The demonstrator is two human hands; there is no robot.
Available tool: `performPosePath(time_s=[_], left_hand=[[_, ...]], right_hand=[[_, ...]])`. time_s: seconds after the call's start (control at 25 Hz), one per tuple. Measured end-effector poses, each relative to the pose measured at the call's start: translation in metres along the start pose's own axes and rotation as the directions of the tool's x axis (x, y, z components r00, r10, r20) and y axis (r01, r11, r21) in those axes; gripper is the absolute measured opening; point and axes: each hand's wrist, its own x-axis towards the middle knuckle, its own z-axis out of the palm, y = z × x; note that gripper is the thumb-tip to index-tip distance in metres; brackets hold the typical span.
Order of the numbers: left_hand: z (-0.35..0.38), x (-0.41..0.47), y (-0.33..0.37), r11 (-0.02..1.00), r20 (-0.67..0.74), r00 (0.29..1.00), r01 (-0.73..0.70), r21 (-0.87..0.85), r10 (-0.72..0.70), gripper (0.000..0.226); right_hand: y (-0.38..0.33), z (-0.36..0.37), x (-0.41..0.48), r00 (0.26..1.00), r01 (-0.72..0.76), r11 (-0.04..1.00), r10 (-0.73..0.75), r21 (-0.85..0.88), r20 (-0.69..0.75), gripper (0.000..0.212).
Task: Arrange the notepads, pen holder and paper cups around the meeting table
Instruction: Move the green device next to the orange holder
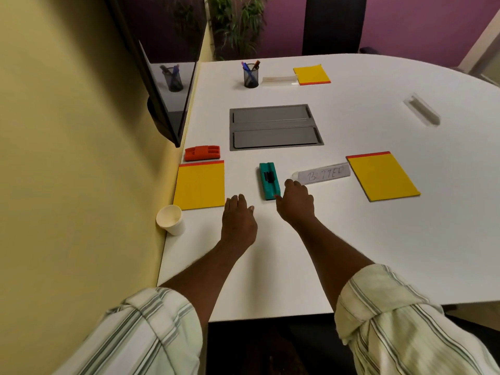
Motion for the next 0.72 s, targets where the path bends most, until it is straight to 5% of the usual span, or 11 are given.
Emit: performPosePath(time_s=[0.72], left_hand=[[0.038,0.072,-0.015,0.998,0.139,0.989,0.054,-0.043,-0.048,0.053]], right_hand=[[-0.007,0.072,0.066,0.971,-0.231,0.972,0.228,0.047,0.07,0.067]])
